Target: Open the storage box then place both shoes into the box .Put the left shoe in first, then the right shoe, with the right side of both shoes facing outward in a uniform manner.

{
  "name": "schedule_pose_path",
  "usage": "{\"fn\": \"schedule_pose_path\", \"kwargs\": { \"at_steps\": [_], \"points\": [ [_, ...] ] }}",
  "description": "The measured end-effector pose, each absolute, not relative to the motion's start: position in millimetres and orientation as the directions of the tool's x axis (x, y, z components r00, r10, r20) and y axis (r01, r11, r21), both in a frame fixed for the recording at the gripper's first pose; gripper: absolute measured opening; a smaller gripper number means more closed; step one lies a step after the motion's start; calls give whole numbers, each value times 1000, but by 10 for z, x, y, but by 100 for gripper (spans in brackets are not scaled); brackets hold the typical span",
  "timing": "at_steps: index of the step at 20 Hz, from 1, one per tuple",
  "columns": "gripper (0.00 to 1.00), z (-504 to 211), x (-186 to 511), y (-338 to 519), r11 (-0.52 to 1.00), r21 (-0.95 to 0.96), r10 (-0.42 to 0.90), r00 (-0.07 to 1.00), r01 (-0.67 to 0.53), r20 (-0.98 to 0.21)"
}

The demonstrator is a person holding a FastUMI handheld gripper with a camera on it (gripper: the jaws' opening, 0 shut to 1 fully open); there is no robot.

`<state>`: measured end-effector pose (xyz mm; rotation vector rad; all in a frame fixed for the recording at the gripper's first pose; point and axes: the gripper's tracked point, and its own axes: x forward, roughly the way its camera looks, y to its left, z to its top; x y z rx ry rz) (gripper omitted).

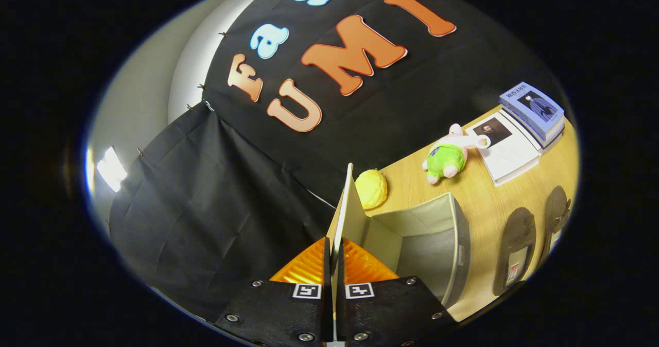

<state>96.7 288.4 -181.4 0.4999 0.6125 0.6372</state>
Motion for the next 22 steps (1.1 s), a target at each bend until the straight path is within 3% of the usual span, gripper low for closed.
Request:
{"fn": "schedule_pose_path", "kwargs": {
  "at_steps": [13, 15, 20, 22],
  "points": [
    [3, -1763, 774, 4045, 697, 533, 701, 612, -480, -366],
    [8, -1776, 737, 4189, 696, 498, 709, 602, -517, -367],
    [98, -1910, 550, 4289, 700, 428, 714, 566, -572, -411],
    [98, -1899, 607, 4219, 710, 410, 704, 587, -572, -400]
  ]
}}
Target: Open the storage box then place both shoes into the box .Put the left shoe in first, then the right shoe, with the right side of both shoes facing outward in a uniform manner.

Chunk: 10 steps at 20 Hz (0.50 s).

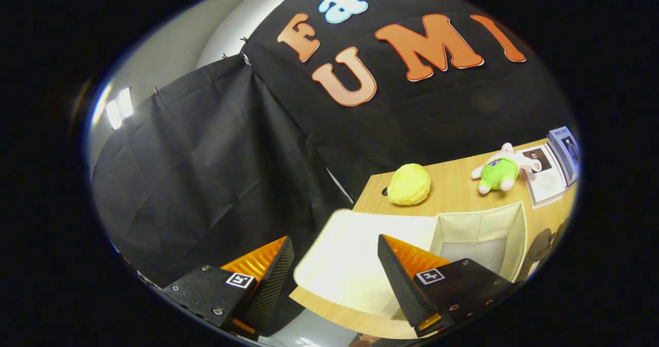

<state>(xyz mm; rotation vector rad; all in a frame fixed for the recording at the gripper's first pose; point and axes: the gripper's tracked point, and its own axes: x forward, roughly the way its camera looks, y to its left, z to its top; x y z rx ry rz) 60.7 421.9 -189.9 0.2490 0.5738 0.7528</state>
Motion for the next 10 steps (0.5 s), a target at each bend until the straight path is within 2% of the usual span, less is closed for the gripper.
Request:
{"fn": "schedule_pose_path", "kwargs": {
  "at_steps": [6, 10],
  "points": [
    [98, -1804, 782, 3630, 768, 347, 639, 676, -539, -367],
    [98, -1836, 962, 3007, 838, 264, 545, 760, -478, -355]
  ]
}}
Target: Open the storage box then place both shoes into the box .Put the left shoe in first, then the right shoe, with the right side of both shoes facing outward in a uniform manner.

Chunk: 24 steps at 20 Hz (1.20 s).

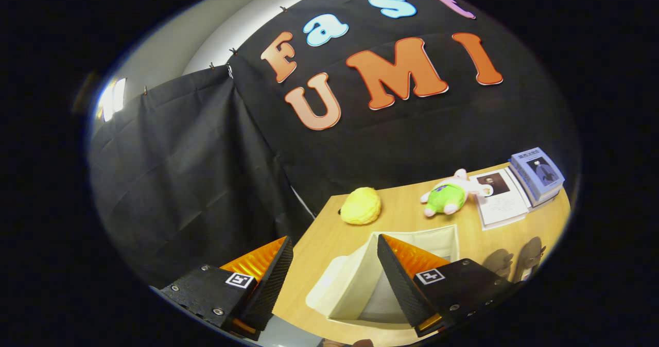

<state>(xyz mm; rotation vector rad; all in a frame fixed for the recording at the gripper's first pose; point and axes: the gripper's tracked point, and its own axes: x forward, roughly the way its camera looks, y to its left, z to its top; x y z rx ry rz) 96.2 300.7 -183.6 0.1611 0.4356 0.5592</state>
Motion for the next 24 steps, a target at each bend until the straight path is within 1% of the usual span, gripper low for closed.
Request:
{"fn": "schedule_pose_path", "kwargs": {
  "at_steps": [5, 10, 17, 24],
  "points": [
    [98, -1944, 1085, 2173, 899, 212, 436, 837, -384, -330],
    [98, -2286, 1193, 1402, 948, 154, 315, 880, -278, -356],
    [98, -2951, 1240, 763, 979, 122, 203, 878, -166, -433],
    [98, -3488, 1155, 437, 991, 78, 135, 858, -111, -496]
  ]
}}
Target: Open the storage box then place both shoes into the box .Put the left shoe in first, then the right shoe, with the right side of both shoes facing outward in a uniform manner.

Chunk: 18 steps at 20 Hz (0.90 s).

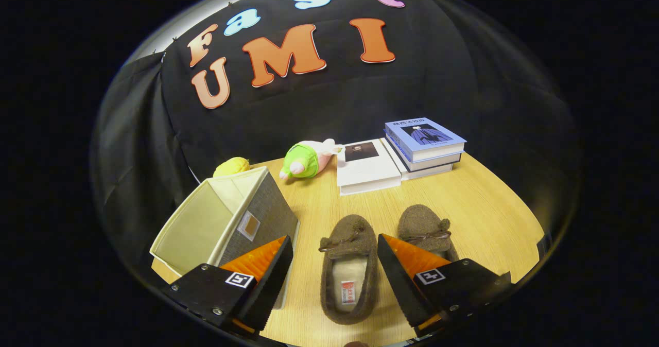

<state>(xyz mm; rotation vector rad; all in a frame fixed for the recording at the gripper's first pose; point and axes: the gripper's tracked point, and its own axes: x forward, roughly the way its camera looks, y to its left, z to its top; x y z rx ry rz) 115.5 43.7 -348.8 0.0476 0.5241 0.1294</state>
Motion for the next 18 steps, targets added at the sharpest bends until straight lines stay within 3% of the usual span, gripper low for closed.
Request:
{"fn": "schedule_pose_path", "kwargs": {
  "at_steps": [7, 15, 17, 18],
  "points": [
    [96, -3888, 1125, 277, 996, 57, 88, 833, -67, -546],
    [75, -4237, 1138, 254, 998, -13, 35, 783, -54, -621],
    [65, -4285, 1186, 232, 999, -28, 14, 772, -41, -636],
    [56, -4281, 1214, 185, 999, -37, -5, 770, -24, -638]
  ]
}}
